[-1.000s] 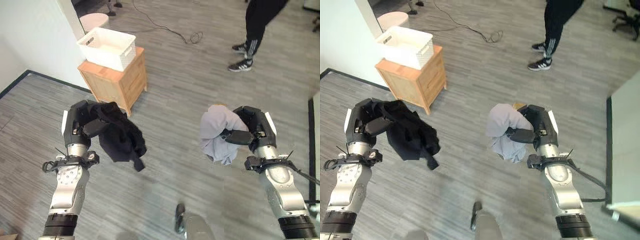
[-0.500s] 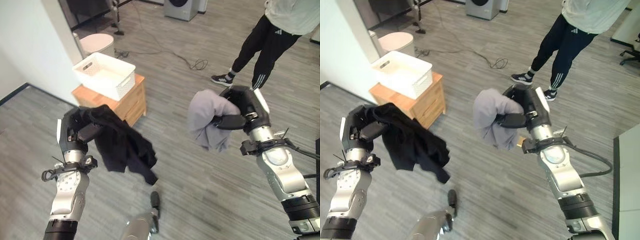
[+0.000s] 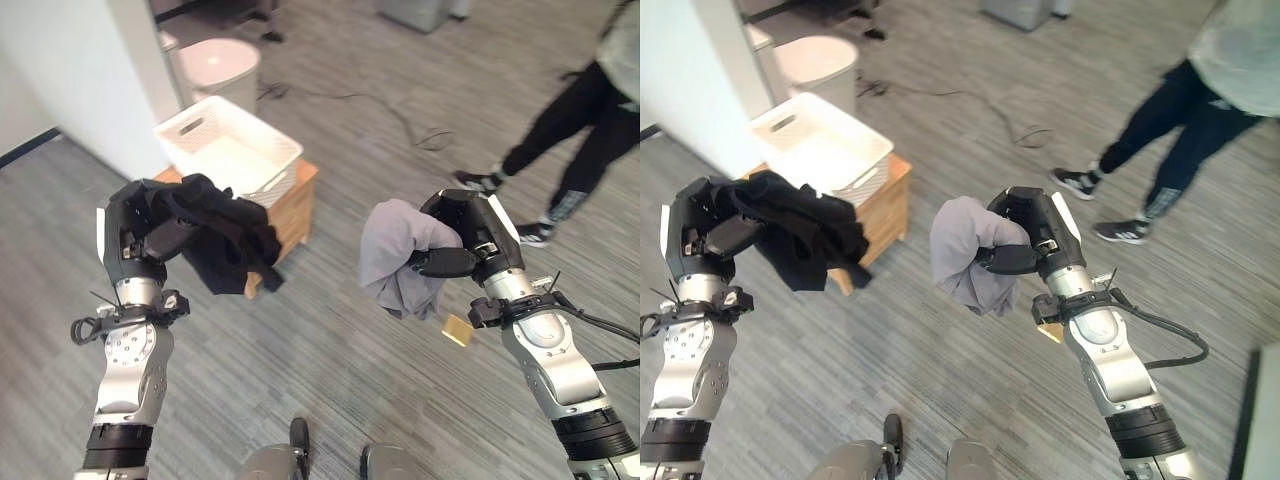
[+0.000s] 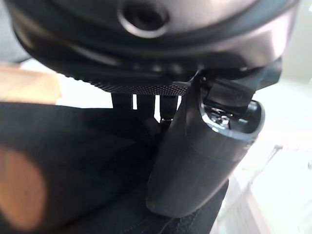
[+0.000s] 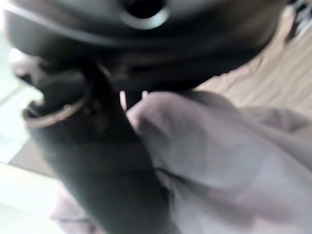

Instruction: Pick up bed clothes into laundry basket.

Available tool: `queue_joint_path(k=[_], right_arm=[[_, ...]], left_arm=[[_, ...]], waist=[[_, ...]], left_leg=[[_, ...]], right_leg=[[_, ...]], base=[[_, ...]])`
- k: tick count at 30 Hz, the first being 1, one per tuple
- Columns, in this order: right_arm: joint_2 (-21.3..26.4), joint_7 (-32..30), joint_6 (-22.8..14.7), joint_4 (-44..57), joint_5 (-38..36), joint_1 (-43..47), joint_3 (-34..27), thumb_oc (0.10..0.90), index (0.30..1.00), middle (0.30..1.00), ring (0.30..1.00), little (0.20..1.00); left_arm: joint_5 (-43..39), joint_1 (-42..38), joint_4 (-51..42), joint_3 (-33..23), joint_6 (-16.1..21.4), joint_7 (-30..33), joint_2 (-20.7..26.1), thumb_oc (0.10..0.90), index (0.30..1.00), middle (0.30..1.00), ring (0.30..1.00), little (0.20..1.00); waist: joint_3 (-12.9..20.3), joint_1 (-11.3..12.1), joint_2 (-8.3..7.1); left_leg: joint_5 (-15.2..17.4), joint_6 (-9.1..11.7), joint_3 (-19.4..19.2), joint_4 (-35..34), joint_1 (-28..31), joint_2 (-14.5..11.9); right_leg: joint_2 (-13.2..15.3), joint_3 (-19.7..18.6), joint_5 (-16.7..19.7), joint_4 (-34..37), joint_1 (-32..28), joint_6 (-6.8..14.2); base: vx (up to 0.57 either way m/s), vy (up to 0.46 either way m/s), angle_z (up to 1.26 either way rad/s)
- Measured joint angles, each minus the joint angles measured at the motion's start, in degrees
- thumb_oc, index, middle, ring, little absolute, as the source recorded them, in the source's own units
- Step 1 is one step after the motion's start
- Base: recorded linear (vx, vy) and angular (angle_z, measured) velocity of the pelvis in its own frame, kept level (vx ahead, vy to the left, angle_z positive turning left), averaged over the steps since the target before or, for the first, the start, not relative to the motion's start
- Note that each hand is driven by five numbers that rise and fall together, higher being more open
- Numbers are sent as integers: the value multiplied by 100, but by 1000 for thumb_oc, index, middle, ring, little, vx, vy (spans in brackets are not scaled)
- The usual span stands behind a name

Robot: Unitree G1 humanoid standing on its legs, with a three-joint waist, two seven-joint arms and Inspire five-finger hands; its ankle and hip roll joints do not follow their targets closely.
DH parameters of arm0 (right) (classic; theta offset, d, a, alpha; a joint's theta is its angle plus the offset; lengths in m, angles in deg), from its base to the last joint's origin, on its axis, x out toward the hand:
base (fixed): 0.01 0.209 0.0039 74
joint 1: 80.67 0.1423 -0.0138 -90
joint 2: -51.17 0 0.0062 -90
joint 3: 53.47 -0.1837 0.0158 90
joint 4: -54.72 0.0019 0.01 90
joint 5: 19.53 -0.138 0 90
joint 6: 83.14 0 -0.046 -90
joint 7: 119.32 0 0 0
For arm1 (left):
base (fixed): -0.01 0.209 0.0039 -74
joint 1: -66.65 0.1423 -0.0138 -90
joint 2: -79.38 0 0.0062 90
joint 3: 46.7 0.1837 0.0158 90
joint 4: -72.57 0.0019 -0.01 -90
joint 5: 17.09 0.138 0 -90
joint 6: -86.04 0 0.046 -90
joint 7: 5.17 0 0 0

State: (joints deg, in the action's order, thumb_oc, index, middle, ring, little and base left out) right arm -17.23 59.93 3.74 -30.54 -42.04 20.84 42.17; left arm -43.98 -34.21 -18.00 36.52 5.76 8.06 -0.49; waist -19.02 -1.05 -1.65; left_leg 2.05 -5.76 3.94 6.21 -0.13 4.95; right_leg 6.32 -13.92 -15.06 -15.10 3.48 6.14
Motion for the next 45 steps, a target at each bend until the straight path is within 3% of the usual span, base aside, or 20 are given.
queue_joint_path(k=[2,3,7,8,9,11,13,14,16,18,19,21,22,23,24,27,31,36,41,45], right_arm=[[-3,13,-1,1,-2,-73,-5,400,300,300,300,300],[-4,40,3,1,-3,-105,-35,400,300,300,300,300],[-62,52,1,16,-2,-262,-53,400,300,300,300,300],[-57,63,1,-17,-2,-219,20,400,300,300,300,300],[-114,108,-6,-183,-5,-48,94,400,300,300,300,300],[-152,122,12,-610,-18,331,336,400,300,300,300,300],[-283,151,46,-855,-24,583,559,400,300,300,300,300],[-309,186,36,-837,-33,579,576,400,300,300,300,300],[-349,256,34,-777,-86,513,729,400,300,300,300,300],[-434,252,2,-646,-133,252,623,400,300,300,300,300],[-505,252,19,-589,-131,95,519,400,300,300,300,300],[-699,255,50,-427,-132,-302,312,400,300,300,300,300],[-722,261,51,-377,-125,-410,224,400,300,300,300,300],[-719,274,65,-380,-117,-410,231,400,300,300,300,300],[-778,286,79,-377,-121,-445,278,400,300,300,300,300],[-1026,278,84,-291,-130,-701,265,400,300,300,300,300],[-1067,281,91,-272,-133,-647,352,400,300,300,300,300],[-1073,318,94,-272,-150,-655,545,400,300,300,300,300],[-1119,467,113,-353,-189,-694,792,400,300,300,300,300],[-1142,631,114,-421,-216,-760,1054,400,300,300,300,300]], left_arm=[[-5,-41,38,17,-3,-2,0,400,300,300,300,300],[-10,-103,76,93,-2,5,21,400,300,300,300,300],[-11,2,79,225,1,4,44,400,300,300,300,300],[-9,23,77,176,8,7,23,400,300,300,300,300],[-19,113,64,112,26,77,-121,400,300,300,300,300],[-16,189,54,95,26,90,-116,400,300,300,300,300],[-43,378,48,62,49,77,-124,400,300,300,300,300],[-77,435,59,56,46,84,-132,400,300,300,300,300],[-230,596,69,49,34,88,-131,400,300,300,300,300],[-228,643,82,75,33,-11,-201,400,300,300,300,300],[-224,681,36,119,31,-27,-198,400,300,300,300,300],[-221,714,27,209,-15,-94,-186,400,300,300,300,300],[-203,724,27,240,-16,-132,-199,400,300,300,300,300],[-201,738,17,246,-22,-144,-139,400,300,300,300,300],[-163,718,16,227,-37,-131,-6,400,300,300,300,300],[18,488,20,249,-72,-142,234,400,300,300,300,300],[13,-87,118,365,-73,-150,505,400,300,300,300,300],[-79,-1235,272,1310,-74,-592,1956,400,300,300,300,300],[-696,-2991,261,2795,-41,-1309,3330,400,300,300,300,300],[-1194,-3909,214,3498,73,-1811,3733,400,300,300,300,300]], waist=[[-30,-14,77],[-48,-4,106],[122,135,-153],[172,227,-194],[215,342,16],[255,357,159],[236,499,49],[218,502,10],[187,348,-343],[190,168,-404],[187,108,-403],[184,101,-456],[118,63,-290],[84,70,-199],[58,11,-138],[72,-195,-151],[72,-307,-120],[52,-582,24],[68,-670,298],[155,-752,468]], left_leg=[[1,128,499,-112,215,-71],[45,209,720,-122,371,-127],[394,765,1489,-86,709,-157],[475,893,1562,-94,758,-258],[511,1002,1488,34,674,-587],[402,1162,1228,47,664,-1097],[318,1324,845,695,525,-1491],[243,1269,684,1088,352,-1516],[-326,934,3,1960,-44,-1722],[-249,953,-410,2152,-208,-1628],[-8,1045,-632,2172,-254,-1531],[427,900,-787,1340,-290,-651],[336,701,-659,351,-108,-369],[165,673,-651,-178,35,-371],[-64,742,-649,-440,174,-505],[-146,754,-645,-462,163,-571],[-204,853,-658,-677,326,-749],[-503,1142,-740,-902,449,-999],[-748,898,-854,-1125,537,-737],[-710,842,-823,-1125,561,-559]], right_leg=[[-16,-442,419,562,74,126],[123,-378,1121,1047,142,242],[668,280,2306,1283,191,143],[643,375,2149,1214,175,461],[312,531,2147,1088,232,341],[-190,888,1877,775,253,-62],[-627,951,1609,400,271,-466],[-698,1005,1554,366,204,-592],[-791,1233,1354,180,89,-849],[-876,1534,1319,194,43,-1166],[-924,1526,1285,325,18,-1132],[-892,1442,1606,1051,-161,-791],[-830,1874,1355,1125,-158,-535],[-832,2166,1482,1043,-132,-555],[-1042,2157,1585,1129,-225,-1085],[-1109,2126,1637,1312,-306,-1040],[-1188,1833,1847,1461,-385,-1298],[-1178,1669,1908,1679,-675,-1201],[-929,1531,1920,1754,-670,-918],[-743,1532,1945,1953,-797,-772]], base=[[166,-263,149],[181,-381,146],[136,-430,144],[28,-437,73],[83,-423,38],[79,-403,33],[10,-383,-1],[-42,-283,5],[-44,-335,44],[-4,-261,59],[63,-118,32],[84,-40,-4],[77,42,-22],[78,58,-39],[90,66,-40],[94,49,-19],[64,53,-40],[35,30,-17],[16,10,-4],[52,6,4]])
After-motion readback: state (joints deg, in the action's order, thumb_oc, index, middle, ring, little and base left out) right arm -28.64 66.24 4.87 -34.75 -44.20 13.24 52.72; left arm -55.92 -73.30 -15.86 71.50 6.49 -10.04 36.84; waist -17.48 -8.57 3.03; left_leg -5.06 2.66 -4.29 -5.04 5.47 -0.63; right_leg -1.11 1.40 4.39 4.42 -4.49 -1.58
